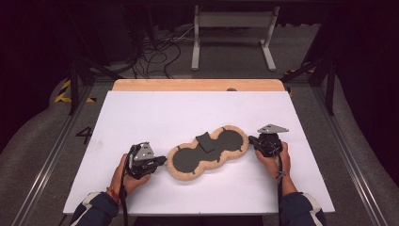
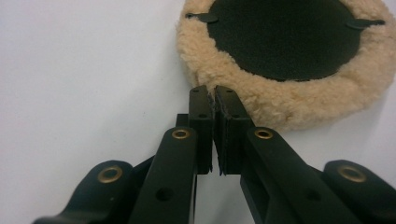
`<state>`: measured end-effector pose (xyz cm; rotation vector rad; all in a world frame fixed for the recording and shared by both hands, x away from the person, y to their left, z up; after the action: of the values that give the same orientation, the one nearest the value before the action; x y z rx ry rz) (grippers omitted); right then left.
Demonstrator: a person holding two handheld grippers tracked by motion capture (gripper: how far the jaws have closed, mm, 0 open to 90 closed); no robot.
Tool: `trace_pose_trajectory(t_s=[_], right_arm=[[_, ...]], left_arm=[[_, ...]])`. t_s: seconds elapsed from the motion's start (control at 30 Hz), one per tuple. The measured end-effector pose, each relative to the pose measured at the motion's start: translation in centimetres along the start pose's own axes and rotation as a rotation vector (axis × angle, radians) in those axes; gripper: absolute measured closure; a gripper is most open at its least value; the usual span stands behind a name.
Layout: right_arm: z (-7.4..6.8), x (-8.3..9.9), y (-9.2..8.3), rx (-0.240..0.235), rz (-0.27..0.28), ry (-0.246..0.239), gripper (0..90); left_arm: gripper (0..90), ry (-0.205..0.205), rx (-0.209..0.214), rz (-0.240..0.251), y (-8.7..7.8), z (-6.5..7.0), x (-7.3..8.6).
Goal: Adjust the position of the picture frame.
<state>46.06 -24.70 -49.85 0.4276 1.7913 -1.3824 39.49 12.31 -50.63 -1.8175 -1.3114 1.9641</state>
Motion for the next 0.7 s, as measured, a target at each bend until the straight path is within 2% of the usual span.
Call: trace_pose_trajectory(t_s=[0.13, 0.53, 0.6, 0.7], right_arm=[[-0.2, 0.2, 0.3, -0.010, -0.021, -0.007, 90.0], [-0.4, 0.4, 0.3, -0.011, -0.022, -0.003, 90.0], [-0.4, 0.4, 0.3, -0.010, -0.023, -0.002, 90.0], [-0.5, 0.5, 0.3, -0.007, -0.021, -0.001, 90.0]], left_arm=[[83.9, -0.004, -0.012, -0.001, 0.2, -0.3, -0.1], [83.0, -0.018, -0.025, 0.006, 0.3, -1.8, -0.6], [82.2, -0.012, -0.033, 0.003, 0.5, -2.2, -0.9], [82.2, -0.024, -0.047, 0.022, 0.7, -2.9, -1.6]])
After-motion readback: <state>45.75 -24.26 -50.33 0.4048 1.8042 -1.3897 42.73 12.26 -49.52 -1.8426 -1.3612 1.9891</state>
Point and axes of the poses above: each handheld gripper's, and its own axes: y roughly forward along the jaws, x roughly out of its underside, z roughly to its right, the point moved 7 cm from there along y, roughly forward along the jaws, and after that the axes turned 7 degrees about y, right-handed, at the moved point
